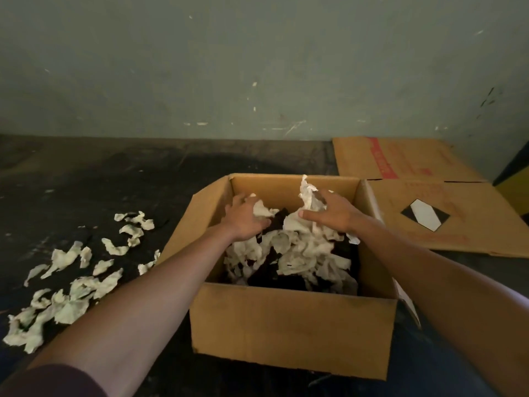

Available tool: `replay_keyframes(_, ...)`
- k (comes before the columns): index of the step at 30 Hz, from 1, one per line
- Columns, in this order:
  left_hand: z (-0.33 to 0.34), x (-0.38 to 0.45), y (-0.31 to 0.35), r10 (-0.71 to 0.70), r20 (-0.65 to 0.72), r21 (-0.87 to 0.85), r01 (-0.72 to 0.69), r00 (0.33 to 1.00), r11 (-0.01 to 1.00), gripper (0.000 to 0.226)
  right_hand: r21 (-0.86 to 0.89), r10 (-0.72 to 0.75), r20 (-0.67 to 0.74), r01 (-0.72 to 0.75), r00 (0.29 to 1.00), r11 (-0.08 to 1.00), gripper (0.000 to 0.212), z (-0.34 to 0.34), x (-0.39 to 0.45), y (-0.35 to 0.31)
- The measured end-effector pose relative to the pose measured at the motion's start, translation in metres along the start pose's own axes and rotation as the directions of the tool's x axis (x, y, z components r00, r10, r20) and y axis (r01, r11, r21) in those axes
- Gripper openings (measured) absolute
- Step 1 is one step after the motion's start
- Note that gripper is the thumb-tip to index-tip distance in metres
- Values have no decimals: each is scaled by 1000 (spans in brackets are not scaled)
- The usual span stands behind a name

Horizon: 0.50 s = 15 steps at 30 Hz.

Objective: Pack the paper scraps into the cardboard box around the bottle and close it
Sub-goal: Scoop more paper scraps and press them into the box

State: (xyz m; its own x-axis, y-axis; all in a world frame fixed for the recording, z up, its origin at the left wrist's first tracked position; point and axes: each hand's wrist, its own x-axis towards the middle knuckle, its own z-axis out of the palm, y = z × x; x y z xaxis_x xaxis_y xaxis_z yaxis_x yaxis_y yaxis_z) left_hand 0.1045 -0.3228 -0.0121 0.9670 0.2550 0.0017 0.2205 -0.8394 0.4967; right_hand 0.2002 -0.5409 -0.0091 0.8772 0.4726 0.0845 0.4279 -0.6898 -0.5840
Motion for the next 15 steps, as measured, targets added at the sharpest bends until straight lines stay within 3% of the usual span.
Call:
replay_keyframes(3, 37, 19, 8, 19, 129, 21, -22, 992, 1000, 75, -40, 78, 49, -77, 996, 996, 89, 6, 7, 40)
replay_keyframes(6, 85, 38, 9, -79, 396, 171, 11, 915, 985, 81, -203, 115, 320, -51, 941, 978, 83, 16, 6, 74)
replay_keyframes(9, 111, 48, 11, -179, 499, 309, 19, 848, 951, 78, -262, 174, 467, -52, 867, 964, 71, 23, 13, 100)
replay_keyframes(12, 107, 63, 31, -139, 477, 278, 1, 868, 961, 61, -236, 197, 293, -129, 935, 963, 62, 3, 38, 115)
replay_keyframes(15, 99, 81, 44, -130, 404, 282, 12, 906, 959, 51, -308, 110, 131, -65, 985, 949, 54, -11, 60, 124)
